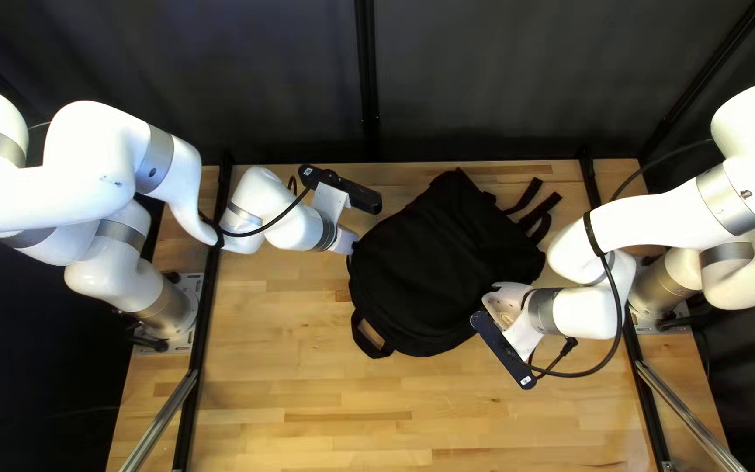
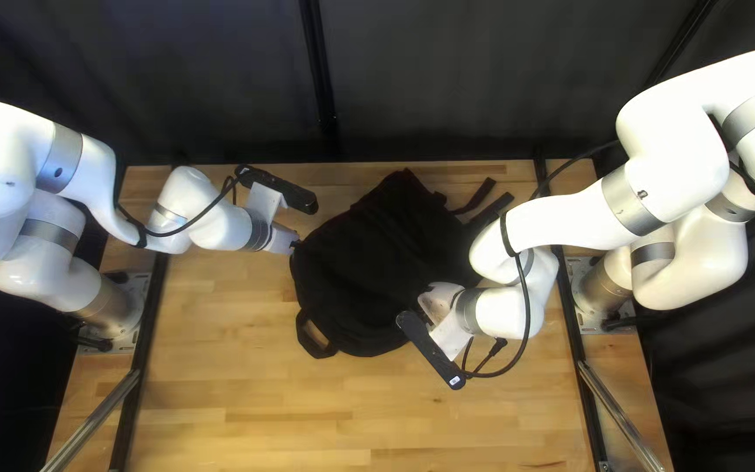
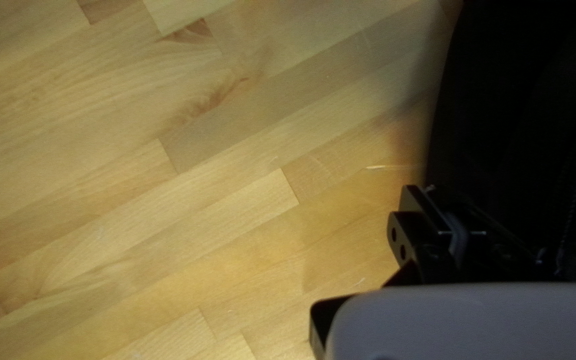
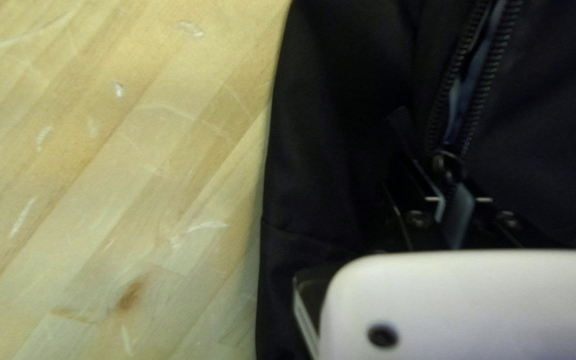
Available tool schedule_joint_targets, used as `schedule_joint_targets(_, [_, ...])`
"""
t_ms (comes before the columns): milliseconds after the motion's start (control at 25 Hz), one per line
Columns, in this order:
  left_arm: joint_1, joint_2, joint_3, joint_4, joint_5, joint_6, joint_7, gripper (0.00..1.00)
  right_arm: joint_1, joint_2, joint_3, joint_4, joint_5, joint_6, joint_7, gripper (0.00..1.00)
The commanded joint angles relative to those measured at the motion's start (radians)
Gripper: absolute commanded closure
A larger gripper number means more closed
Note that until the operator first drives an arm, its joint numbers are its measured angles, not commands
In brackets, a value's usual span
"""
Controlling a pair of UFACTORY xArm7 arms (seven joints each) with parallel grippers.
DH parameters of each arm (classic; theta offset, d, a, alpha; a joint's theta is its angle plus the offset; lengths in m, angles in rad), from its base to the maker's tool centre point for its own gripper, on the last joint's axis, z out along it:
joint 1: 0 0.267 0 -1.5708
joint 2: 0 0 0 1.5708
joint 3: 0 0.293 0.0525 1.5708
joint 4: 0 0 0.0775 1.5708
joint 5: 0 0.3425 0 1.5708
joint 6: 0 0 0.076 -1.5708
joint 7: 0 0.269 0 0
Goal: Remove a lunch box from a kids backpack
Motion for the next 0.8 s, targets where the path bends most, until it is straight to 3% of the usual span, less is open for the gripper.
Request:
schedule_joint_targets(40, [0.0,0.008,0.009,0.022,-0.035,0.008,0.047,1.0,-0.001,0.003,-0.001,0.003,-0.001,-0.002,-0.004,1.0])
schedule_joint_targets(800, [0.003,0.1,0.026,0.122,-0.14,-0.011,0.179,1.0,-0.01,0.029,-0.012,0.032,-0.001,-0.01,-0.035,1.0])
